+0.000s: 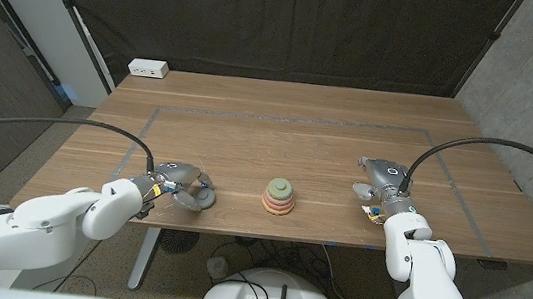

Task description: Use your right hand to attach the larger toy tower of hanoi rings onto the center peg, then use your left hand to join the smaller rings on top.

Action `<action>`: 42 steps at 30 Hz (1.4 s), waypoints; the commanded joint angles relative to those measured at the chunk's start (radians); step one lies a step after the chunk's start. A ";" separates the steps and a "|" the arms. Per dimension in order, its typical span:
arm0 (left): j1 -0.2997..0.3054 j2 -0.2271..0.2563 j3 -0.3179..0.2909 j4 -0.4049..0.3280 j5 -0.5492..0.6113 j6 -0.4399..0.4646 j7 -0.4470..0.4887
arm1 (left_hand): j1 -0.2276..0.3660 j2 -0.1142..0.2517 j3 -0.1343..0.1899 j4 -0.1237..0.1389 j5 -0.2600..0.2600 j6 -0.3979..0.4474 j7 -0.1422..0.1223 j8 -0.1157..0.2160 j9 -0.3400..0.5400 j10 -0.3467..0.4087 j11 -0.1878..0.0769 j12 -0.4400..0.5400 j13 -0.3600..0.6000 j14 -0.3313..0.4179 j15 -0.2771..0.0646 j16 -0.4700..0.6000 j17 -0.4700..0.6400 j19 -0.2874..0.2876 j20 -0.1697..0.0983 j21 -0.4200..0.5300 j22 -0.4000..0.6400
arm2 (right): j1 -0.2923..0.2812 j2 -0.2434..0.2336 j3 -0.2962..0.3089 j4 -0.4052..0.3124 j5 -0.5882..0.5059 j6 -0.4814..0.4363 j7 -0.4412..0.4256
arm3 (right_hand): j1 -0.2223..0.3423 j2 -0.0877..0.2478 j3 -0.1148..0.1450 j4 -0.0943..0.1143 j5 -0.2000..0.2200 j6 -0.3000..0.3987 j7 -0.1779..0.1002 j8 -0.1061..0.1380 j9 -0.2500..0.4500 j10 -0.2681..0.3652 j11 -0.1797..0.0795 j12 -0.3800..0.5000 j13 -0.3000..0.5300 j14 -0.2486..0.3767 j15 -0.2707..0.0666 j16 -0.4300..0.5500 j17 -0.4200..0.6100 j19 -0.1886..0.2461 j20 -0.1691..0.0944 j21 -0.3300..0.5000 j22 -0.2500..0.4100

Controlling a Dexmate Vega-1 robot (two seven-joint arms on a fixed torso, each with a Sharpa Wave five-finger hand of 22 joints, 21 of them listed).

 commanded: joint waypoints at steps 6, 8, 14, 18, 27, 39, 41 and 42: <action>-0.005 0.073 -0.042 -0.026 -0.104 -0.011 0.017 | 0.006 0.016 0.010 0.001 0.009 0.012 0.002 0.007 0.007 0.048 -0.034 0.002 0.020 0.009 -0.082 0.003 0.004 0.012 -0.146 0.004 0.003 | -0.003 0.007 -0.008 -0.008 -0.025 -0.011 0.014 | -0.007 0.006 0.011 -0.001 0.010 0.008 0.000 0.002 0.003 0.010 0.005 -0.002 0.004 0.003 -0.033 0.006 0.003 0.002 -0.057 0.005 0.002; 0.005 0.089 -0.059 -0.033 -0.131 -0.007 0.026 | 0.007 0.016 0.010 0.001 0.009 0.012 0.001 0.007 0.007 0.048 -0.035 0.001 0.022 0.011 -0.082 0.005 0.007 0.012 -0.146 0.004 0.003 | -0.003 0.009 -0.007 -0.008 -0.027 -0.011 0.018 | -0.007 0.007 0.011 -0.001 0.011 0.008 0.001 0.002 0.003 0.010 0.005 -0.002 0.004 0.002 -0.033 0.006 0.003 0.001 -0.057 0.004 0.001; 0.051 0.154 -0.124 -0.062 -0.188 0.017 0.056 | 0.007 0.019 0.009 0.003 0.009 0.006 0.005 0.004 0.009 0.042 -0.034 -0.003 0.026 0.010 -0.082 0.003 0.007 0.012 -0.145 0.004 0.003 | -0.006 0.013 -0.003 -0.008 -0.022 -0.007 0.011 | -0.008 0.007 0.012 -0.001 0.012 0.008 0.000 0.002 0.003 0.009 0.005 -0.003 0.005 0.003 -0.033 0.008 0.004 0.002 -0.057 0.005 0.002; 0.151 0.154 -0.248 -0.067 -0.195 0.020 0.037 | 0.007 0.020 0.008 0.003 0.009 0.005 0.005 0.003 0.010 0.042 -0.034 -0.005 0.028 0.010 -0.082 0.002 0.007 0.012 -0.145 0.004 0.003 | -0.009 0.015 0.000 -0.009 -0.022 -0.008 0.009 | -0.009 0.007 0.012 -0.001 0.012 0.010 0.002 0.002 0.003 0.010 0.004 -0.003 0.005 0.002 -0.033 0.007 0.003 0.002 -0.057 0.005 0.002; 0.241 0.026 -0.410 -0.079 -0.065 -0.027 -0.147 | 0.012 0.020 0.008 0.002 0.009 0.001 0.004 0.000 0.014 0.039 -0.035 -0.010 0.035 0.008 -0.082 0.000 0.010 0.008 -0.146 0.003 0.004 | -0.021 0.021 0.010 -0.016 -0.010 -0.015 0.001 | -0.008 0.008 0.013 -0.002 0.013 0.011 0.001 0.002 0.003 0.010 0.005 -0.003 0.005 0.000 -0.034 0.004 0.000 0.002 -0.057 0.005 0.002; 0.199 -0.121 -0.448 -0.102 0.070 -0.089 -0.321 | 0.018 0.019 0.005 0.001 0.010 0.003 0.003 -0.002 0.018 0.042 -0.036 -0.016 0.045 0.003 -0.082 -0.003 0.011 0.003 -0.146 0.004 0.006 | -0.022 0.016 0.014 -0.017 0.009 -0.018 -0.008 | -0.008 0.010 0.014 -0.002 0.014 0.012 0.002 0.002 0.003 0.012 0.006 -0.003 0.006 0.000 -0.034 0.003 0.000 0.002 -0.057 0.004 0.001; 0.192 -0.138 -0.451 -0.106 0.087 -0.097 -0.342 | 0.019 0.019 0.004 0.001 0.010 0.004 0.003 -0.002 0.019 0.041 -0.037 -0.016 0.046 0.003 -0.082 -0.004 0.011 0.003 -0.146 0.004 0.006 | -0.021 0.015 0.013 -0.017 0.010 -0.021 -0.007 | -0.009 0.010 0.014 -0.002 0.015 0.013 0.002 0.003 0.003 0.012 0.006 -0.003 0.006 -0.002 -0.034 0.001 -0.002 0.002 -0.057 0.004 0.001; 0.188 -0.146 -0.453 -0.108 0.095 -0.101 -0.351 | 0.019 0.019 0.004 0.001 0.010 0.003 0.003 -0.003 0.019 0.040 -0.038 -0.017 0.047 0.003 -0.082 -0.004 0.011 0.003 -0.146 0.004 0.006 | -0.022 0.013 0.014 -0.017 0.013 -0.020 -0.010 | -0.009 0.010 0.014 -0.002 0.015 0.011 0.001 0.002 0.003 0.011 0.005 -0.003 0.006 -0.001 -0.034 0.001 -0.002 0.002 -0.057 0.004 0.001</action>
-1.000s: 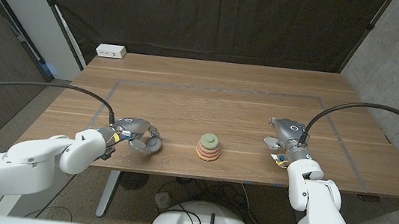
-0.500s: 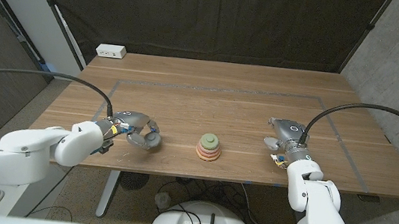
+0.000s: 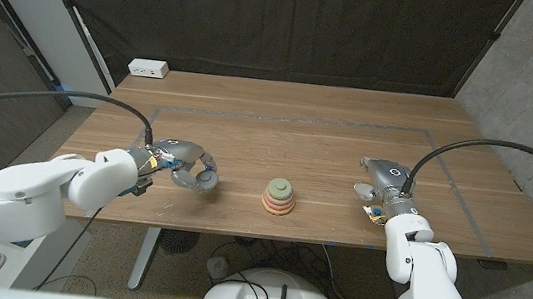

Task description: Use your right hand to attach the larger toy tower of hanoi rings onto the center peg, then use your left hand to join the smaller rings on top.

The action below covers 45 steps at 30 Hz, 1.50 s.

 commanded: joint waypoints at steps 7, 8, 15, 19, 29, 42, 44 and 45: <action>-0.042 -0.175 -0.066 -0.033 0.146 -0.079 -0.210 | 0.011 0.004 0.001 0.001 0.007 0.005 0.003 0.001 0.004 0.043 -0.037 -0.004 0.051 0.002 -0.082 -0.004 0.003 0.003 -0.146 0.005 0.002 | -0.007 -0.010 0.007 -0.003 0.030 -0.012 -0.020 | -0.003 0.006 0.007 -0.001 0.008 0.010 -0.001 0.003 0.003 0.009 0.000 -0.003 0.006 -0.002 -0.034 0.001 0.000 0.002 -0.057 0.004 0.003; -0.045 -0.181 -0.068 -0.034 0.149 -0.085 -0.217 | 0.011 0.004 0.001 0.000 0.007 0.005 0.003 0.001 0.004 0.044 -0.037 -0.004 0.051 0.002 -0.082 -0.004 0.003 0.003 -0.146 0.005 0.002 | -0.005 -0.009 0.005 -0.003 0.028 -0.015 -0.018 | -0.003 0.006 0.007 -0.001 0.008 0.010 -0.001 0.002 0.003 0.008 0.001 -0.004 0.007 -0.001 -0.034 0.001 0.001 0.002 -0.057 0.004 0.003; -0.080 -0.215 -0.055 -0.029 0.168 -0.115 -0.253 | 0.013 0.005 0.000 0.001 0.007 0.005 0.003 0.000 0.005 0.048 -0.035 -0.004 0.054 0.001 -0.082 -0.005 0.003 0.002 -0.146 0.005 0.002 | 0.000 -0.014 0.000 -0.003 0.032 -0.022 -0.016 | -0.004 0.006 0.007 -0.001 0.009 0.010 -0.002 0.002 0.003 0.009 0.001 -0.003 0.007 0.000 -0.034 0.001 0.001 0.002 -0.057 0.004 0.003; -0.105 -0.226 -0.042 -0.023 0.170 -0.131 -0.265 | 0.014 0.004 -0.001 0.001 0.007 0.007 0.002 0.000 0.006 0.048 -0.037 -0.006 0.056 0.002 -0.082 -0.004 0.004 0.002 -0.146 0.005 0.002 | 0.002 -0.016 -0.002 -0.004 0.034 -0.026 -0.017 | -0.004 0.007 0.007 -0.001 0.009 0.010 -0.002 0.002 0.003 0.009 0.000 -0.003 0.008 0.002 -0.034 0.003 0.003 0.002 -0.057 0.004 0.003; -0.209 -0.222 0.031 0.008 0.143 -0.177 -0.274 | 0.015 0.005 -0.003 0.001 0.007 0.012 0.004 -0.001 0.008 0.051 -0.037 -0.008 0.062 0.003 -0.082 -0.005 0.005 0.002 -0.146 0.006 0.003 | 0.007 -0.015 -0.008 -0.004 0.032 -0.040 -0.023 | -0.004 0.008 0.008 -0.002 0.011 0.010 -0.001 0.002 0.003 0.010 0.002 -0.003 0.008 0.000 -0.034 0.001 0.001 0.002 -0.057 0.004 0.003; -0.371 -0.190 0.173 0.048 0.100 -0.225 -0.247 | 0.014 0.007 -0.007 0.004 0.007 0.017 0.004 -0.001 0.011 0.057 -0.036 -0.012 0.071 0.003 -0.082 -0.008 0.005 0.003 -0.146 0.007 0.003 | -0.002 -0.021 -0.006 -0.010 0.035 -0.057 -0.037 | -0.005 0.007 0.008 -0.002 0.011 0.014 -0.002 0.003 0.003 0.013 0.002 -0.003 0.008 -0.003 -0.034 -0.001 -0.001 0.003 -0.057 0.005 0.003; -0.398 -0.186 0.196 0.053 0.092 -0.231 -0.246 | 0.015 0.007 -0.008 0.003 0.007 0.017 0.002 -0.002 0.011 0.059 -0.037 -0.011 0.072 0.004 -0.082 -0.007 0.006 0.003 -0.146 0.007 0.003 | -0.002 -0.022 -0.006 -0.010 0.035 -0.060 -0.037 | -0.005 0.007 0.008 -0.002 0.011 0.015 -0.003 0.003 0.002 0.013 0.001 -0.003 0.009 -0.002 -0.034 -0.001 0.000 0.003 -0.057 0.005 0.003; -0.411 -0.183 0.208 0.055 0.091 -0.234 -0.245 | 0.015 0.007 -0.008 0.003 0.007 0.017 0.003 -0.002 0.012 0.059 -0.038 -0.012 0.073 0.004 -0.082 -0.007 0.006 0.004 -0.146 0.007 0.003 | -0.003 -0.023 -0.006 -0.011 0.036 -0.060 -0.037 | -0.005 0.007 0.008 -0.002 0.012 0.015 -0.003 0.003 0.002 0.013 0.000 -0.003 0.009 -0.001 -0.034 0.000 0.001 0.003 -0.057 0.005 0.003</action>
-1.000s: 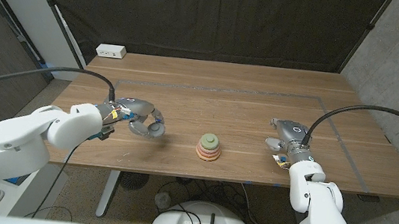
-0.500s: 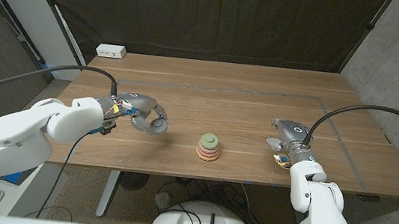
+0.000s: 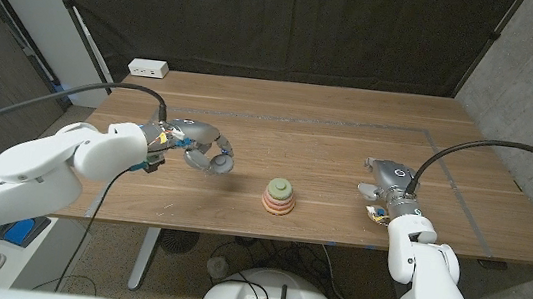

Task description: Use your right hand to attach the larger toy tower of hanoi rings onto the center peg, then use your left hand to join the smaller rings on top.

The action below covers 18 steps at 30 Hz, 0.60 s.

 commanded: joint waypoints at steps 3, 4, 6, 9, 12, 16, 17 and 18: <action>-0.185 0.027 0.161 0.039 -0.042 -0.055 0.017 | 0.010 0.004 -0.001 -0.001 0.006 0.014 -0.002 0.005 0.002 0.055 -0.044 0.001 0.075 0.003 -0.082 0.000 0.002 0.004 -0.146 0.007 0.004 | -0.005 -0.007 0.000 -0.005 0.005 -0.017 -0.008 | 0.002 0.001 0.008 -0.002 0.004 0.007 -0.002 0.003 0.003 0.012 0.000 -0.003 0.004 -0.001 -0.034 -0.001 0.000 0.003 -0.057 0.005 0.003; -0.198 0.028 0.175 0.042 -0.044 -0.060 0.017 | 0.010 0.004 -0.002 -0.001 0.006 0.015 -0.002 0.005 0.003 0.055 -0.043 0.001 0.075 0.004 -0.082 0.000 0.002 0.004 -0.146 0.007 0.004 | -0.005 -0.008 0.001 -0.005 0.006 -0.017 -0.009 | 0.002 0.001 0.008 -0.002 0.004 0.007 -0.002 0.003 0.002 0.013 0.000 -0.003 0.004 -0.001 -0.034 0.000 0.000 0.003 -0.057 0.004 0.003; -0.224 0.026 0.200 0.047 -0.050 -0.068 0.018 | 0.010 0.004 -0.002 -0.001 0.006 0.015 -0.002 0.005 0.003 0.056 -0.042 0.001 0.076 0.004 -0.082 0.000 0.003 0.004 -0.146 0.007 0.004 | -0.005 -0.009 0.001 -0.006 0.008 -0.019 -0.009 | 0.002 0.001 0.008 -0.002 0.004 0.007 -0.002 0.003 0.003 0.013 -0.001 -0.003 0.005 -0.001 -0.034 0.000 0.001 0.003 -0.057 0.004 0.003; -0.263 0.021 0.240 0.054 -0.052 -0.081 0.017 | 0.010 0.004 -0.002 -0.001 0.006 0.016 -0.002 0.005 0.003 0.057 -0.044 0.000 0.077 0.004 -0.082 0.000 0.002 0.004 -0.147 0.008 0.004 | -0.006 -0.011 0.002 -0.006 0.014 -0.019 -0.014 | 0.002 0.001 0.008 -0.002 0.004 0.007 -0.002 0.003 0.003 0.014 0.000 -0.003 0.005 -0.001 -0.034 0.000 0.001 0.003 -0.057 0.005 0.003; -0.302 0.014 0.280 0.064 -0.052 -0.098 0.013 | 0.012 0.005 -0.003 -0.002 0.006 0.018 -0.002 0.004 0.004 0.061 -0.043 0.000 0.080 0.005 -0.082 0.000 0.003 0.004 -0.147 0.008 0.004 | -0.006 -0.013 0.003 -0.006 0.018 -0.020 -0.018 | 0.002 0.001 0.008 -0.002 0.005 0.006 -0.003 0.002 0.003 0.013 -0.001 -0.003 0.005 -0.002 -0.034 -0.001 0.000 0.003 -0.057 0.004 0.003; -0.352 0.000 0.329 0.076 -0.050 -0.121 0.002 | 0.015 0.006 -0.004 -0.002 0.006 0.019 -0.002 0.003 0.005 0.061 -0.045 -0.003 0.083 0.004 -0.082 -0.001 0.003 0.003 -0.147 0.008 0.004 | -0.007 -0.016 0.003 -0.007 0.025 -0.022 -0.022 | 0.002 0.001 0.008 -0.002 0.005 0.006 -0.003 0.003 0.003 0.013 -0.002 -0.004 0.005 -0.001 -0.034 -0.001 0.000 0.003 -0.057 0.004 0.003; -0.363 -0.004 0.341 0.079 -0.050 -0.127 -0.001 | 0.015 0.006 -0.004 -0.002 0.006 0.019 -0.003 0.003 0.005 0.061 -0.044 -0.003 0.084 0.004 -0.082 -0.001 0.004 0.003 -0.147 0.008 0.004 | -0.006 -0.015 0.001 -0.006 0.024 -0.025 -0.024 | 0.002 0.001 0.008 -0.002 0.005 0.006 -0.002 0.002 0.003 0.013 -0.002 -0.004 0.005 -0.001 -0.034 -0.001 0.001 0.003 -0.057 0.005 0.003; -0.373 -0.008 0.351 0.081 -0.049 -0.130 -0.004 | 0.015 0.006 -0.004 -0.002 0.006 0.019 -0.002 0.003 0.005 0.061 -0.045 -0.003 0.084 0.004 -0.082 -0.001 0.004 0.003 -0.147 0.008 0.004 | -0.008 -0.014 0.001 -0.005 0.024 -0.026 -0.030 | 0.002 0.001 0.008 -0.002 0.005 0.006 -0.002 0.002 0.003 0.013 -0.001 -0.004 0.005 -0.001 -0.034 0.000 0.001 0.003 -0.057 0.005 0.003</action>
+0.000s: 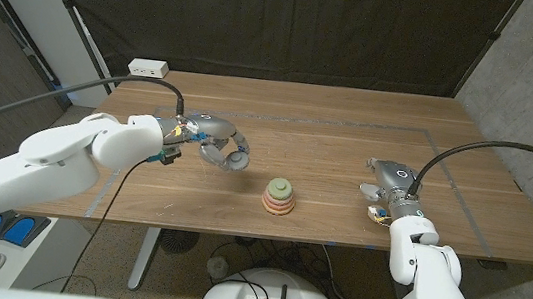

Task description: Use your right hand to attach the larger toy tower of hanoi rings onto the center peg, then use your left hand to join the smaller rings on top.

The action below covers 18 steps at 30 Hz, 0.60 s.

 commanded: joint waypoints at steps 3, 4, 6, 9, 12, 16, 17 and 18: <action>-0.176 -0.035 0.173 0.042 -0.004 -0.070 -0.021 | 0.006 0.015 -0.005 -0.002 0.008 0.013 0.002 0.006 0.006 0.056 -0.049 -0.003 0.085 0.004 -0.082 -0.001 0.003 0.003 -0.147 0.005 0.005 | -0.005 -0.009 0.001 -0.003 0.016 -0.014 -0.018 | 0.002 0.001 0.008 -0.002 0.005 0.006 -0.001 0.002 0.003 0.010 -0.002 -0.004 0.004 0.000 -0.034 0.000 0.001 0.003 -0.057 0.005 0.003; -0.184 -0.038 0.180 0.044 -0.003 -0.075 -0.023 | 0.005 0.015 -0.005 -0.001 0.008 0.013 0.002 0.006 0.006 0.057 -0.048 -0.003 0.085 0.004 -0.082 -0.001 0.003 0.003 -0.146 0.005 0.005 | -0.006 -0.012 0.001 -0.004 0.016 -0.016 -0.016 | 0.001 0.002 0.008 -0.002 0.005 0.006 -0.001 0.002 0.003 0.009 -0.002 -0.005 0.004 0.000 -0.034 0.001 0.002 0.003 -0.057 0.005 0.003; -0.200 -0.045 0.195 0.050 -0.001 -0.084 -0.029 | 0.005 0.015 -0.006 -0.001 0.008 0.013 0.002 0.006 0.006 0.057 -0.048 -0.004 0.086 0.005 -0.082 -0.001 0.003 0.003 -0.146 0.005 0.005 | -0.006 -0.015 0.000 -0.006 0.013 -0.021 -0.013 | 0.001 0.002 0.008 -0.002 0.005 0.006 -0.001 0.002 0.003 0.009 -0.002 -0.005 0.004 0.001 -0.034 0.001 0.002 0.003 -0.057 0.004 0.003; -0.226 -0.057 0.218 0.057 0.006 -0.094 -0.040 | 0.004 0.016 -0.007 0.000 0.008 0.013 0.002 0.005 0.006 0.057 -0.049 -0.005 0.086 0.005 -0.082 -0.001 0.003 0.004 -0.146 0.005 0.005 | -0.008 -0.021 0.002 -0.010 0.014 -0.024 -0.012 | 0.001 0.002 0.009 -0.002 0.006 0.006 -0.001 0.002 0.003 0.009 -0.003 -0.004 0.005 0.002 -0.034 0.002 0.003 0.003 -0.057 0.005 0.003; -0.250 -0.071 0.241 0.064 0.017 -0.099 -0.052 | 0.003 0.016 -0.008 0.001 0.007 0.014 0.001 0.005 0.006 0.058 -0.048 -0.006 0.086 0.006 -0.082 -0.001 0.003 0.004 -0.146 0.005 0.005 | -0.009 -0.025 0.004 -0.013 0.016 -0.027 -0.015 | 0.001 0.003 0.009 -0.002 0.006 0.006 -0.001 0.002 0.003 0.010 -0.003 -0.005 0.004 0.000 -0.034 0.001 0.002 0.003 -0.057 0.005 0.003; -0.281 -0.088 0.268 0.073 0.025 -0.112 -0.075 | 0.000 0.016 -0.010 0.002 0.007 0.014 0.002 0.004 0.007 0.060 -0.049 -0.007 0.086 0.009 -0.082 0.001 0.005 0.005 -0.145 0.005 0.005 | -0.011 -0.030 0.006 -0.015 0.020 -0.028 -0.018 | 0.001 0.003 0.009 -0.002 0.006 0.007 -0.001 0.002 0.003 0.010 -0.002 -0.005 0.004 0.001 -0.034 0.001 0.002 0.003 -0.057 0.004 0.003; -0.288 -0.092 0.274 0.076 0.027 -0.115 -0.081 | -0.002 0.016 -0.010 0.003 0.007 0.015 0.002 0.004 0.007 0.060 -0.049 -0.007 0.086 0.007 -0.082 -0.001 0.004 0.005 -0.145 0.005 0.005 | -0.011 -0.031 0.006 -0.015 0.021 -0.028 -0.020 | 0.001 0.003 0.009 -0.002 0.006 0.007 -0.001 0.002 0.003 0.010 -0.003 -0.005 0.004 0.001 -0.034 0.001 0.002 0.003 -0.057 0.005 0.003; -0.295 -0.097 0.279 0.079 0.027 -0.119 -0.085 | -0.002 0.016 -0.011 0.003 0.007 0.015 0.002 0.004 0.007 0.061 -0.049 -0.008 0.086 0.009 -0.082 0.001 0.005 0.006 -0.145 0.005 0.005 | -0.013 -0.031 0.007 -0.016 0.024 -0.028 -0.022 | 0.001 0.003 0.009 -0.002 0.006 0.006 -0.001 0.002 0.003 0.011 -0.002 -0.005 0.004 0.001 -0.034 0.001 0.002 0.003 -0.057 0.004 0.003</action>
